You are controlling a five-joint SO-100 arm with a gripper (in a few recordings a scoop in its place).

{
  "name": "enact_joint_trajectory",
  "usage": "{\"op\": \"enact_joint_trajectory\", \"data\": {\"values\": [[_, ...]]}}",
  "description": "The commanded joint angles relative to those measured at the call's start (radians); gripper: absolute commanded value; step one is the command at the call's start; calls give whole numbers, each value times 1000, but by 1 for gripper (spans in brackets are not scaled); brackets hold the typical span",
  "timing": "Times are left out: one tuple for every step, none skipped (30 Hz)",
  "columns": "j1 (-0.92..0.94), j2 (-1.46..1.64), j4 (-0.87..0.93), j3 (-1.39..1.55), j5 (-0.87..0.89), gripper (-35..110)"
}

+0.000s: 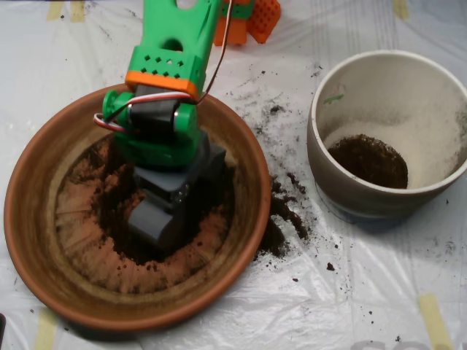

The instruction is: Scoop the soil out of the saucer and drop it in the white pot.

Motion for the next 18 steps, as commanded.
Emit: {"op": "enact_joint_trajectory", "data": {"values": [[14,51,8,21,17,19],[14,55,3,28,17,19],[15,58,3,29,18,18],[17,63,2,31,21,17],[17,67,0,32,25,15],[18,71,2,31,25,13],[18,75,2,31,25,9],[18,80,3,31,26,6],[17,83,6,29,25,2],[15,89,9,28,21,1],[9,97,11,28,15,0],[6,106,15,28,12,0],[5,114,20,25,9,0],[3,121,28,20,9,0],[2,129,37,11,8,0],[0,137,46,-2,6,0],[0,146,54,-14,6,-1],[0,155,63,-29,6,-1]]}}
